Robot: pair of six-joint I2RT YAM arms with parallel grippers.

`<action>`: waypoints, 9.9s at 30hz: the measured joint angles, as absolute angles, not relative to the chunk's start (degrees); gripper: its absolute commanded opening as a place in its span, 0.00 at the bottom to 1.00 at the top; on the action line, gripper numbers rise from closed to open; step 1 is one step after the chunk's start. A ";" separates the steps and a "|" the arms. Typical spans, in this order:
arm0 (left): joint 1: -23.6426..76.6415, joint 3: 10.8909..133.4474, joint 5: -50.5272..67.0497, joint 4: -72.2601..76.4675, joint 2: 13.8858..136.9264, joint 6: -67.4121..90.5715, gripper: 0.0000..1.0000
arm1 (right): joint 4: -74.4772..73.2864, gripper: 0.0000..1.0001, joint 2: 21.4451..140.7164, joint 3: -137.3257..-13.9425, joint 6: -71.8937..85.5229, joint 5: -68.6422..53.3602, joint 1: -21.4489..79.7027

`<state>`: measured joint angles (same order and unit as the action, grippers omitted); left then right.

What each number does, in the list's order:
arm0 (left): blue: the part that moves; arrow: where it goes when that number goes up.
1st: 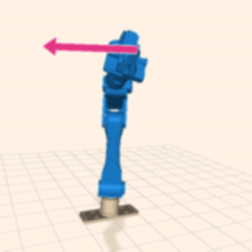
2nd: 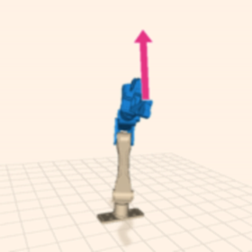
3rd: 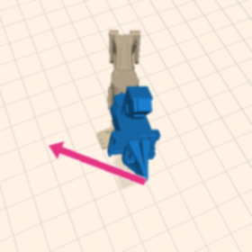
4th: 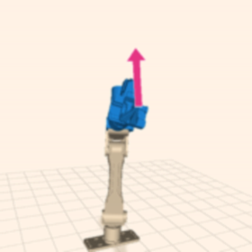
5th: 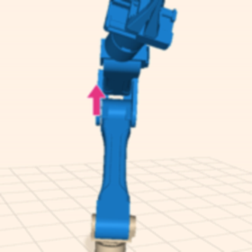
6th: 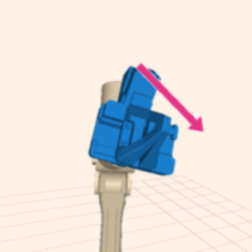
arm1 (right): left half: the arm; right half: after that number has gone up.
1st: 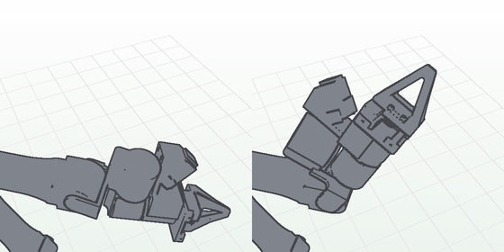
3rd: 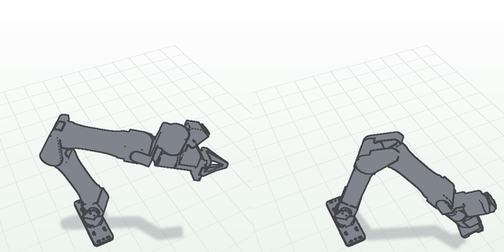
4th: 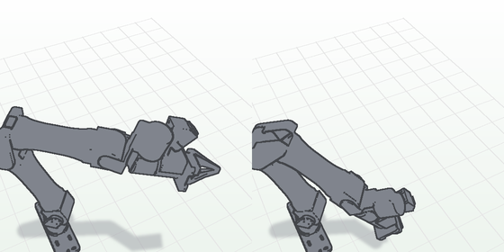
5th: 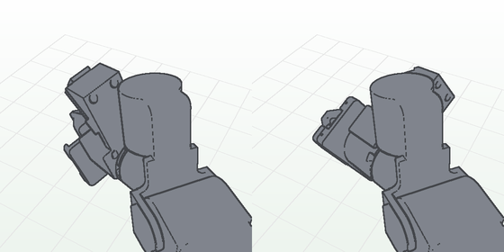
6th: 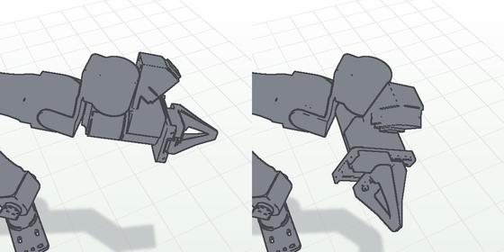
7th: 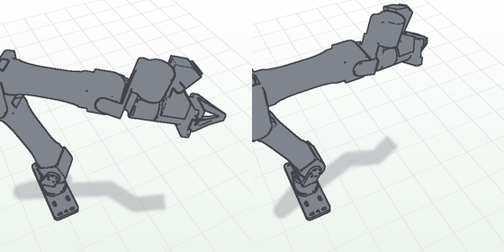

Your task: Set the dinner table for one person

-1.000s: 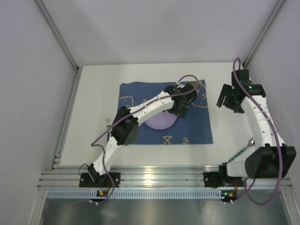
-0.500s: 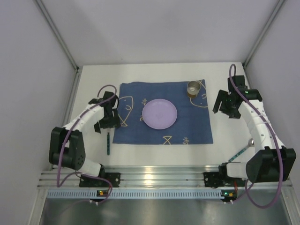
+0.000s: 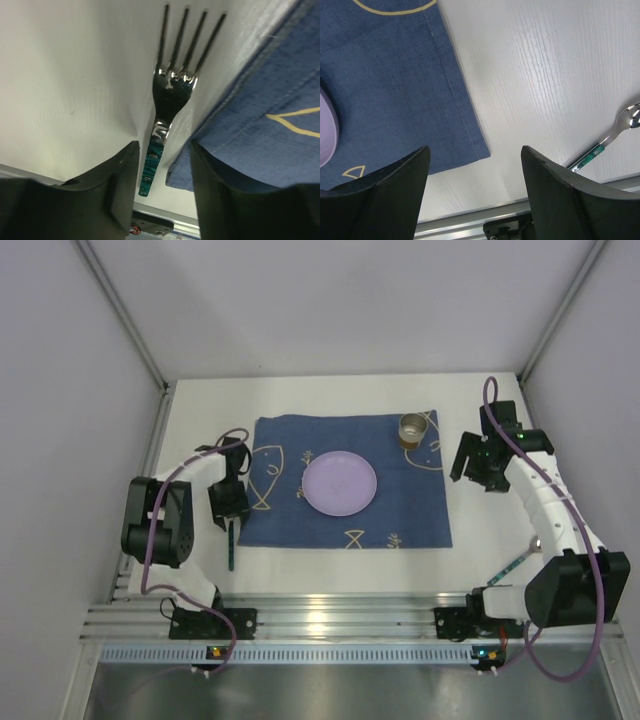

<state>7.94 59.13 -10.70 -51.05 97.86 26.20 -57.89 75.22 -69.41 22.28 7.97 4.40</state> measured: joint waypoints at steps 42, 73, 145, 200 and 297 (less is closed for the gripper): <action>8.56 80.44 -8.62 -55.53 96.49 20.80 0.23 | -59.44 0.74 77.56 -71.31 21.47 9.34 4.40; -2.72 60.77 -9.39 -44.40 97.86 27.46 0.47 | -59.55 0.75 76.49 -67.96 21.98 7.42 4.62; 18.13 81.82 -17.06 -50.59 95.46 18.96 0.80 | -33.34 0.61 96.03 -56.93 31.11 -9.98 6.15; 18.06 77.78 -11.66 -54.00 91.48 19.09 0.81 | -52.03 0.89 73.06 -48.01 34.13 14.92 -34.15; 16.14 87.96 -16.47 -56.75 94.37 21.52 0.90 | -44.18 0.38 92.79 -81.06 22.39 1.23 26.33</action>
<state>16.14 87.96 -16.47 -56.75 94.37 21.52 -44.18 92.79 -81.06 22.39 1.23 26.33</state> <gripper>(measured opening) 0.898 0.368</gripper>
